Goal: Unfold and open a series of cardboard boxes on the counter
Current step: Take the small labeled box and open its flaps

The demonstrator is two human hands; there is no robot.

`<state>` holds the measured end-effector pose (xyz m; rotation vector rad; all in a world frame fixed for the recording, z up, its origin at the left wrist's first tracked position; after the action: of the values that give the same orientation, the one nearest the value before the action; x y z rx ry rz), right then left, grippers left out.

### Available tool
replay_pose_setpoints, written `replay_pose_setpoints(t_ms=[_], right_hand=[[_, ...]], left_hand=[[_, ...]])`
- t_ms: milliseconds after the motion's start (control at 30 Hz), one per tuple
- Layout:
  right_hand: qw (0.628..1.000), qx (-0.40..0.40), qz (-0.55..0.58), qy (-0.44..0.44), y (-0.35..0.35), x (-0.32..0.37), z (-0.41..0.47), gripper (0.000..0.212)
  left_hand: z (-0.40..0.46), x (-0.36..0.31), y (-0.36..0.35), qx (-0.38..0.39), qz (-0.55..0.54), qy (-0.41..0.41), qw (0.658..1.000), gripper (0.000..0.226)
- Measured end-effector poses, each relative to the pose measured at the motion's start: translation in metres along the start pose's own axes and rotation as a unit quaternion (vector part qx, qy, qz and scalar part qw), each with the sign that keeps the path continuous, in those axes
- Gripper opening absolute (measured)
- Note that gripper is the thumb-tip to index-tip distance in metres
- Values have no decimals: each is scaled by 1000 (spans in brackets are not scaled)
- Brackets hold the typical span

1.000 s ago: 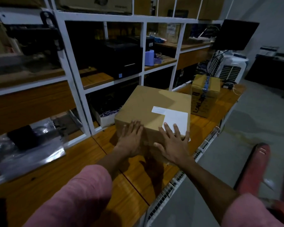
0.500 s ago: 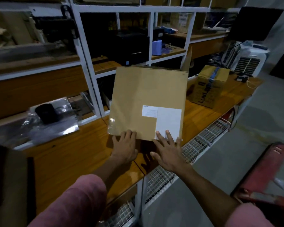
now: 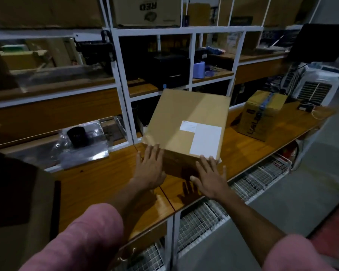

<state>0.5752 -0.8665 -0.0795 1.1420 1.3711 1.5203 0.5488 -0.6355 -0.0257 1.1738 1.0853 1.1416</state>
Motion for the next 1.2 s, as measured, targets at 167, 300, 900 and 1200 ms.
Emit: replay_pose_setpoints(t_ms=[167,300,900,1200], right_hand=[[995,82,33,-41,-25,-11,6,84],[997,17,68,-38,-13,0,22,80],[972,-200,106,-62,40,-3,81,62],[981,-166,57,-84,46,-27,128,75]], left_hand=[[5,0,-17,62,7,8,998,89],[18,2,-18,57,-4,10,998,87],[109,-35,-21,-78,-2,-122,989,76],[160,-47,-9,-92,74,-182,976,82]])
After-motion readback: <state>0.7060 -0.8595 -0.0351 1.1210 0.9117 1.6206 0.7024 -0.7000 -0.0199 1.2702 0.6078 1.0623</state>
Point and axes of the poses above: each hand's wrist, its own z-axis towards the middle knuckle, its own y-axis out of the back of the hand, x = y × z, the point moved 3 cm from there along z, towards the middle knuckle, and after that the axes turned 2 degrees about -x, right-handed, at the moved point
